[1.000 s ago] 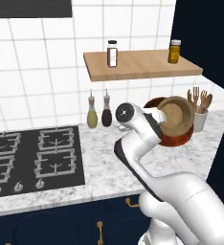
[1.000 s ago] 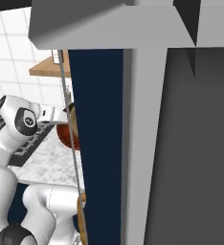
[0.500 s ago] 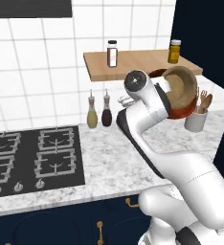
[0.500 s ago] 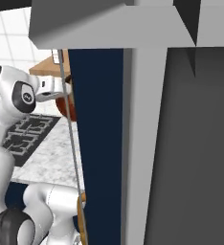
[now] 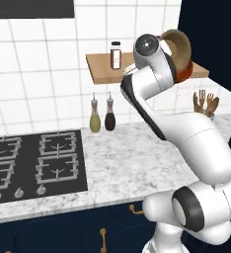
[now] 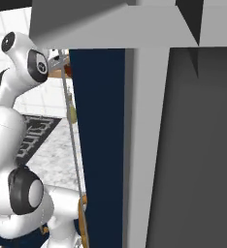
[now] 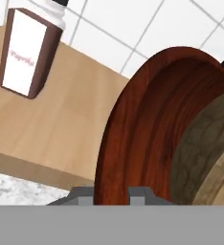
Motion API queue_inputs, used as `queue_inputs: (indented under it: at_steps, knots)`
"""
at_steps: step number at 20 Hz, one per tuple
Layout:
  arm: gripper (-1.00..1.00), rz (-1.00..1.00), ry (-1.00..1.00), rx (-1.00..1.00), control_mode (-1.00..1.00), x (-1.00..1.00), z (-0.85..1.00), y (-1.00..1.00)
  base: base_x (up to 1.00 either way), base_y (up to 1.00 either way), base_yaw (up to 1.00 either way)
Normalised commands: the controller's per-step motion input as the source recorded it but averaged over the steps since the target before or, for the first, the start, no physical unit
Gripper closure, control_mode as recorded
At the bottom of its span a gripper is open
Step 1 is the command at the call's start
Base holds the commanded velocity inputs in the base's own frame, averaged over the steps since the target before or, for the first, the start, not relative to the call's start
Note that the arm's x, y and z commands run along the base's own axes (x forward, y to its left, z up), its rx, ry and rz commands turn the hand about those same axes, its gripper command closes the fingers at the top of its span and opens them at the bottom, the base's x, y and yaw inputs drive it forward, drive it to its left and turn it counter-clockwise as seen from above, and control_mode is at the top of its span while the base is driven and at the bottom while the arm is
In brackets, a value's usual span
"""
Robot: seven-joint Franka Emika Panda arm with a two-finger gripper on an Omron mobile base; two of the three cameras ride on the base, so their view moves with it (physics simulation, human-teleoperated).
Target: Pick up the bowls on the counter and stack them on top of one another in the open cabinet. Place the smaller bowl on top of the larger bowl.
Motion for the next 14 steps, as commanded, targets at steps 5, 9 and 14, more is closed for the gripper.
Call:
queue_inputs:
  at_steps: [5, 9, 14]
  knots:
    - [1.00, 0.19, 0.03, -0.12, -1.00, 1.00, 0.71, 0.23, 0.00, 0.00, 0.00]
    - [1.00, 0.12, 0.02, -0.20, -1.00, 0.97, 0.03, 0.13, 0.00, 0.00, 0.00]
    - [-1.00, 0.03, 0.00, -0.23, -1.00, 0.68, -0.19, -0.02, 0.00, 0.00, 0.00]
